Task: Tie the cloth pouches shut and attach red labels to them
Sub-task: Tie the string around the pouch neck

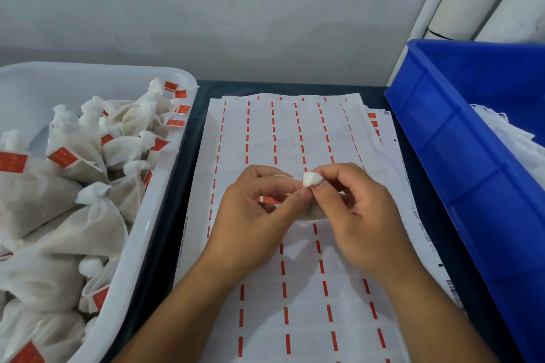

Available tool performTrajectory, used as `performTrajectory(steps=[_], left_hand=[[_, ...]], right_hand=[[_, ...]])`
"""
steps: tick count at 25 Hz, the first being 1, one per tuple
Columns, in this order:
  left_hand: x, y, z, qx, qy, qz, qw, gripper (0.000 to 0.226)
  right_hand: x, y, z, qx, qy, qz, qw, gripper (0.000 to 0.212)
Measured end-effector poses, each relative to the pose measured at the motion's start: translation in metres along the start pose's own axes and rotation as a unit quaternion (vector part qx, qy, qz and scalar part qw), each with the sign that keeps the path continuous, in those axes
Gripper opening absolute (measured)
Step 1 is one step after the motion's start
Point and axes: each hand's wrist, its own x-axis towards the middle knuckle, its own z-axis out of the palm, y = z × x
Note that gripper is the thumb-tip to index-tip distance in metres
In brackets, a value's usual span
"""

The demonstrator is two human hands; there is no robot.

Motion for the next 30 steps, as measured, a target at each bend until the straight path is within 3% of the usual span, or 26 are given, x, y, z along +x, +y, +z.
performTrajectory(steps=[3,9,15,18,24,30], left_hand=[[0.0019,-0.0014,0.0004,-0.006,0.039,-0.031,0.999,0.022],[0.0035,-0.0054,-0.0004,0.011,0.032,-0.068,0.997,0.007],[0.0023,-0.0032,-0.0013,0.004,0.022,-0.068,0.997,0.01],[0.0014,-0.0044,0.0008,0.022,0.022,-0.065,0.997,0.01],[0.0007,-0.0066,0.0038,0.051,0.054,-0.053,0.996,0.011],[-0.0007,-0.0035,0.0033,0.059,0.027,-0.047,0.997,0.011]], right_hand=[[0.0001,0.0007,0.0,0.002,-0.001,0.03,1.0,0.026],[0.0016,0.002,-0.0018,0.091,-0.044,0.128,0.987,0.019],[0.0036,0.0054,0.0005,0.313,-0.091,0.261,0.909,0.024],[0.0034,0.0087,0.0014,0.346,-0.085,0.286,0.889,0.026],[0.0045,0.0071,0.0007,0.318,-0.078,0.273,0.905,0.022],[0.0031,0.0074,0.0016,0.279,-0.072,0.253,0.924,0.031]])
